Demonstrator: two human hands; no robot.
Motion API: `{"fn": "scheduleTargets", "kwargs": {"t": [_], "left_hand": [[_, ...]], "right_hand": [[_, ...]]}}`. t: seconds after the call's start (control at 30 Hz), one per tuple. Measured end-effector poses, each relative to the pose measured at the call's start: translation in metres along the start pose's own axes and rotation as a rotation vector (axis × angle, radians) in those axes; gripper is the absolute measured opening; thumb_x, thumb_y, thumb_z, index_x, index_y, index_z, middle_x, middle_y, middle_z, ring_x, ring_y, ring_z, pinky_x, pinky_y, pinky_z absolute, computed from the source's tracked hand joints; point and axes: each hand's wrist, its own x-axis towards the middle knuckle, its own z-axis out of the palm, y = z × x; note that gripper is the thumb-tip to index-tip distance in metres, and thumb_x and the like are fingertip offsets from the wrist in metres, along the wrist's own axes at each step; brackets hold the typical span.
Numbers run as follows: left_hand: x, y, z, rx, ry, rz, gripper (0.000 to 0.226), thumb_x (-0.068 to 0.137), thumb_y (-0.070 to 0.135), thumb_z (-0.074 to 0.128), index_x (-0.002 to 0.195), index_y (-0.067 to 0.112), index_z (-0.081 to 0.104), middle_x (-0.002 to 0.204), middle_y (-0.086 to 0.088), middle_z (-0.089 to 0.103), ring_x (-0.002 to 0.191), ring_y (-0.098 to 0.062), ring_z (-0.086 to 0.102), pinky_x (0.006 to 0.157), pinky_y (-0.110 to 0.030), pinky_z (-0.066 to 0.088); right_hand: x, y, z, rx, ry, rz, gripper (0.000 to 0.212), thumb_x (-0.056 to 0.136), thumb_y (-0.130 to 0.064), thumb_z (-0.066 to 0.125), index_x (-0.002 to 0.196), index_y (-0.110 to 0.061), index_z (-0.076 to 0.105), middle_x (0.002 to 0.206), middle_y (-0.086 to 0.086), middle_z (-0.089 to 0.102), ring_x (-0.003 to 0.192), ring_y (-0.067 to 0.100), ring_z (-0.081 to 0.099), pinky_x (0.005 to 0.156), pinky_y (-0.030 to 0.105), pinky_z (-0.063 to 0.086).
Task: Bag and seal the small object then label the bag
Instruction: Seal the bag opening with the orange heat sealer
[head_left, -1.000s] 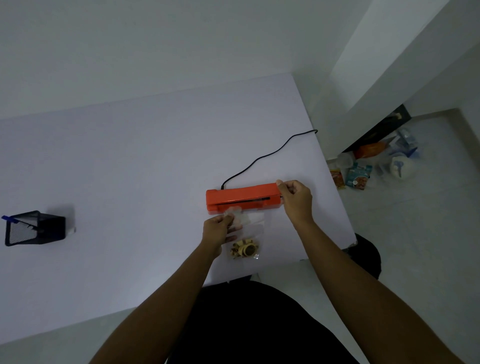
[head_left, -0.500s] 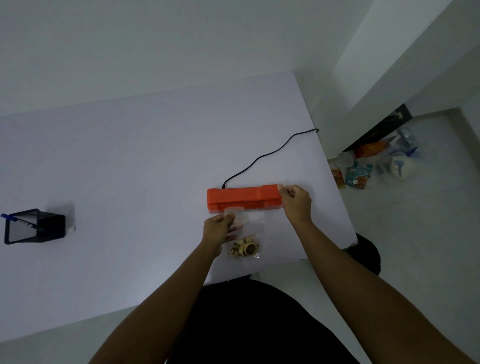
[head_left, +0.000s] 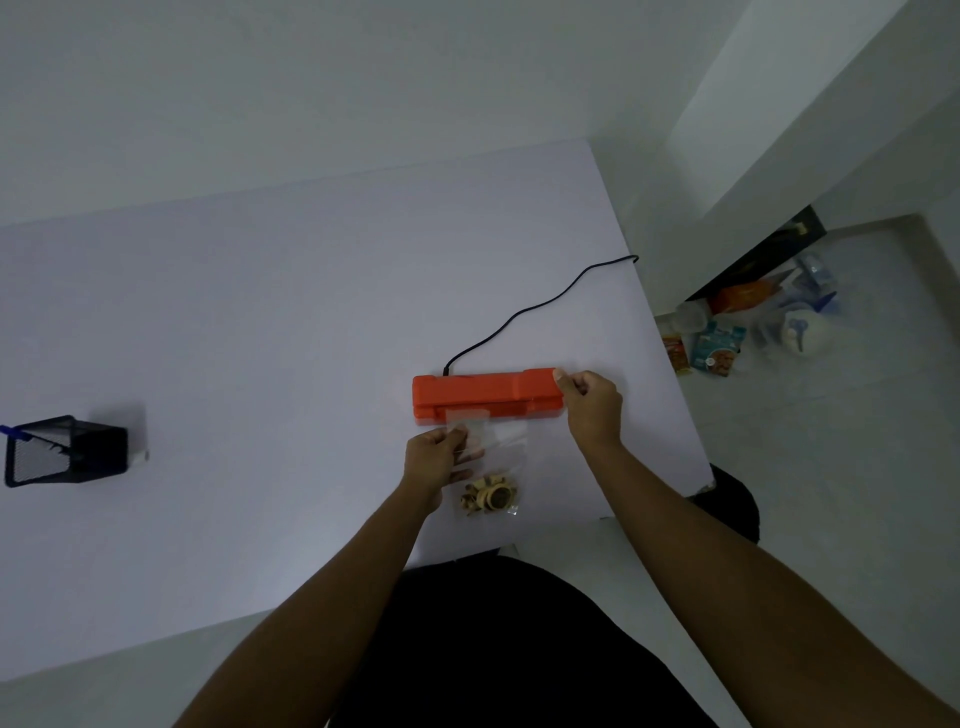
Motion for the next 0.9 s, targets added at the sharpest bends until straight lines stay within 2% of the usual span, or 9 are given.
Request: {"fn": "scheduleTargets", "kwargs": {"t": [0.3,0.67,0.9], "left_hand": [[0.0001,-0.0005,0.0012,-0.002,0.005,0.004,0.019,0.096,0.02,0.06,0.101,0.002,0.066,0.084,-0.006,0.072,0.066,-0.014,0.074,0.072,-0.04,0.059],[0.0,0.001,0.0006,0.027,0.003,0.011,0.022,0.096,0.02,0.06,0.105,0.0,0.066,0.079,-0.004,0.071,0.06,-0.01,0.072,0.068,-0.037,0.06],[0.0009,0.0,0.001,0.033,0.004,0.006,0.024,0.096,0.019,0.06,0.107,-0.001,0.066,0.078,-0.004,0.07,0.058,-0.009,0.071,0.071,-0.04,0.059]], "right_hand": [[0.001,0.0034,0.0015,0.018,-0.01,0.008,0.041,0.093,-0.036,0.065,0.061,-0.015,0.05,0.056,-0.005,0.05,0.052,0.007,0.044,0.052,0.023,0.037],[0.0013,0.004,0.0024,0.016,-0.01,0.018,0.041,0.093,-0.038,0.064,0.065,-0.01,0.055,0.06,0.0,0.055,0.054,0.009,0.048,0.055,0.024,0.039],[-0.0018,-0.0001,0.0013,0.02,-0.01,0.022,0.044,0.093,-0.037,0.064,0.057,-0.018,0.047,0.056,-0.004,0.051,0.051,0.009,0.045,0.054,0.024,0.038]]}}
